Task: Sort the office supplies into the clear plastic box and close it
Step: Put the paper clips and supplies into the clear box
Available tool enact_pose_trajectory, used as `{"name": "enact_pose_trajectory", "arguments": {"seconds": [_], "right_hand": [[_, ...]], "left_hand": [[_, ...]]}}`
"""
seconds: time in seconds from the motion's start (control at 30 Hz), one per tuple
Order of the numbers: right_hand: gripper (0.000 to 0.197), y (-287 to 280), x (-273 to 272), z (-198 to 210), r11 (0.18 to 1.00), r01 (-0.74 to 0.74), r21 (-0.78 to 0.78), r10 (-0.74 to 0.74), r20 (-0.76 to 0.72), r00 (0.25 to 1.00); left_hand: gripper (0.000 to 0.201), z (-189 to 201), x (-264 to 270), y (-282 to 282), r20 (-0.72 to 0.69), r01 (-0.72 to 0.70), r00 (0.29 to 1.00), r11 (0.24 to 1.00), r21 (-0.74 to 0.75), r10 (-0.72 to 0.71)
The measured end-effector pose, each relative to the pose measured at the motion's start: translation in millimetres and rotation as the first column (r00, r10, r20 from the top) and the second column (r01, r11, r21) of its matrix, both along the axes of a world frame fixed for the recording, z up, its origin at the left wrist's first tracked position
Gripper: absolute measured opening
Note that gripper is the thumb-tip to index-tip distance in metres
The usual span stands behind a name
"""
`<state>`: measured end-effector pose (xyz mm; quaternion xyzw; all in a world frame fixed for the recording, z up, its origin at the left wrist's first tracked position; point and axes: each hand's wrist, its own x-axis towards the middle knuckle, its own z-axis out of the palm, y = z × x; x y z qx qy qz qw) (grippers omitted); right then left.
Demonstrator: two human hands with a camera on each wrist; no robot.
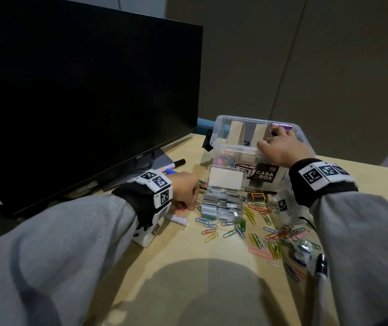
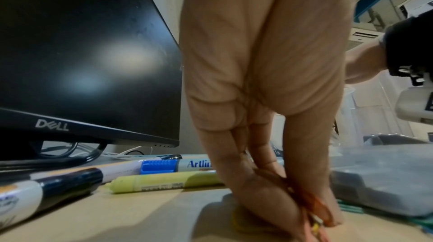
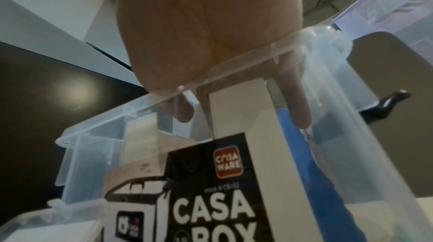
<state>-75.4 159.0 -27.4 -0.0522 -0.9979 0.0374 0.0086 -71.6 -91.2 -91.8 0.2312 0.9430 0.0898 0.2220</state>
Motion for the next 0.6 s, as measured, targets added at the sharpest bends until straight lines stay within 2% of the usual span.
{"name": "enact_pose_trajectory", "arguments": {"seconds": [0.1, 0.3, 0.5, 0.6], "right_hand": [[0.052, 0.3, -0.4, 0.2, 1.000, -0.002, 0.004, 0.002, 0.003, 1.000], [0.052, -0.4, 0.6, 0.7, 1.000, 0.000, 0.004, 0.000, -0.006, 1.000], [0.052, -2.0, 2.5, 1.9, 1.000, 0.007, -0.001, -0.007, -0.012, 1.000], [0.052, -1.7, 3.1, 2.1, 1.000, 0.006, -0.004, -0.006, -0.008, 1.000]], "left_hand": [[0.015, 0.8, -1.3, -0.7, 0.050, -0.020, 0.999, 1.000, 0.012, 0.020], [0.010, 11.5, -2.8, -7.4, 0.178, -0.104, 0.981, 0.982, 0.155, 0.076], [0.010, 41.2, -5.4, -8.4, 0.136, -0.162, 0.983, 0.927, 0.339, 0.122], [0.007, 68.2, -9.1, -2.0, 0.111, -0.137, 0.989, 0.861, 0.489, 0.095]]}}
